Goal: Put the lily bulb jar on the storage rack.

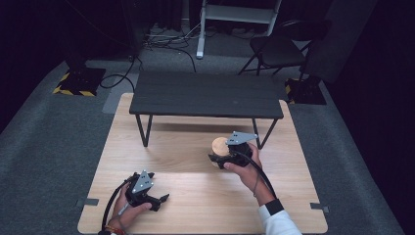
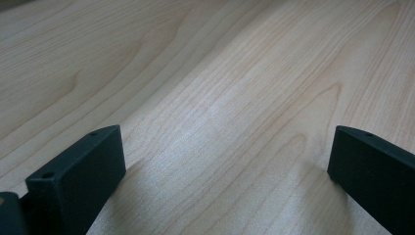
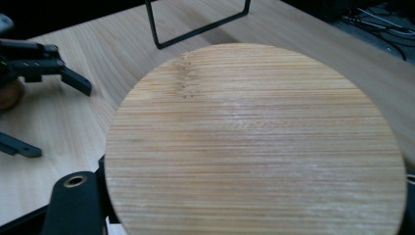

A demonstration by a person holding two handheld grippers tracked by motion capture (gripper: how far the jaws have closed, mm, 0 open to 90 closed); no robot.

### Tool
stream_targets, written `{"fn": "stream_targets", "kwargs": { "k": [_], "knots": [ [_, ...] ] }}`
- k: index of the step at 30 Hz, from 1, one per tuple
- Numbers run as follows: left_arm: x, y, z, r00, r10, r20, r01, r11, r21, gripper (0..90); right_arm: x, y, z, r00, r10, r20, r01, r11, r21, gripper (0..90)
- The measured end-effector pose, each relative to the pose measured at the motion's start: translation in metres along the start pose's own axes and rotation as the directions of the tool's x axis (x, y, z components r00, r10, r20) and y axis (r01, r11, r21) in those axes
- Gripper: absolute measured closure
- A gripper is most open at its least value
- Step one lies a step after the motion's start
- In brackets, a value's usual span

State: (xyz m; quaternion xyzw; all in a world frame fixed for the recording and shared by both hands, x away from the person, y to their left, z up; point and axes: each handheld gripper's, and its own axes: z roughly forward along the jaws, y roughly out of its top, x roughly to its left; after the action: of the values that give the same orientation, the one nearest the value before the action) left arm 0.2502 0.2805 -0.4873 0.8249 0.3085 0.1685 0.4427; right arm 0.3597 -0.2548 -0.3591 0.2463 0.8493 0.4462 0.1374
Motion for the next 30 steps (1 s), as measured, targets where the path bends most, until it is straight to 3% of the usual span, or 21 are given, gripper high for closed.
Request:
{"fn": "stream_targets", "kwargs": {
  "k": [4, 8, 9, 11, 15, 19, 24, 29, 30],
  "knots": [
    [0.0, 0.0, 0.0, 1.0, 0.0, 0.0, 0.0, 1.0, 0.0, 0.5, -0.004, 0.012, -0.017, 0.9999, 0.006, -0.011, -0.006, 1.0, -0.016, 24.7],
    [0.0, 0.0, 0.0, 1.0, 0.003, 0.005, -0.003, 1.0, 0.0, 0.5, -0.013, 0.043, -0.04, 0.9998, 0.021, -0.005, -0.021, 0.999, -0.03, 24.7],
    [0.0, 0.0, 0.0, 1.0, 0.003, 0.005, -0.003, 1.0, 0.0, 0.5, -0.013, 0.043, -0.04, 0.9998, 0.021, -0.005, -0.021, 0.999, -0.03, 24.7],
    [0.001, 0.0, 0.0, 1.0, 0.004, 0.006, -0.004, 1.0, 0.0, 0.5, -0.019, 0.063, -0.05, 0.9997, 0.023, -0.002, -0.023, 0.999, -0.038, 24.7],
    [0.001, 0.0, 0.0, 1.0, 0.006, 0.008, -0.006, 1.0, 0.0, 0.5, -0.028, 0.085, -0.06, 0.9996, 0.024, -0.012, -0.024, 0.999, -0.047, 24.7],
    [0.001, 0.0, 0.0, 0.9999, 0.006, 0.008, -0.006, 1.0, 0.0, 0.5, -0.031, 0.109, -0.068, 0.9997, 0.019, 0.015, -0.018, 0.999, -0.041, 24.7],
    [0.001, 0.0, 0.0, 0.9999, 0.007, 0.009, -0.007, 1.0, 0.0, 0.5, -0.036, 0.127, -0.071, 0.9981, 0.033, 0.053, -0.031, 0.999, -0.042, 24.7],
    [0.001, 0.0, 0.0, 0.9999, 0.008, 0.011, -0.008, 1.0, -0.001, 0.5, -0.037, 0.141, -0.068, 0.9928, 0.04, 0.113, -0.037, 0.999, -0.026, 24.7],
    [0.001, 0.0, 0.0, 0.9999, 0.008, 0.011, -0.008, 1.0, -0.001, 0.5, -0.039, 0.146, -0.065, 0.9878, 0.052, 0.147, -0.049, 0.999, -0.019, 24.7]
  ]
}}
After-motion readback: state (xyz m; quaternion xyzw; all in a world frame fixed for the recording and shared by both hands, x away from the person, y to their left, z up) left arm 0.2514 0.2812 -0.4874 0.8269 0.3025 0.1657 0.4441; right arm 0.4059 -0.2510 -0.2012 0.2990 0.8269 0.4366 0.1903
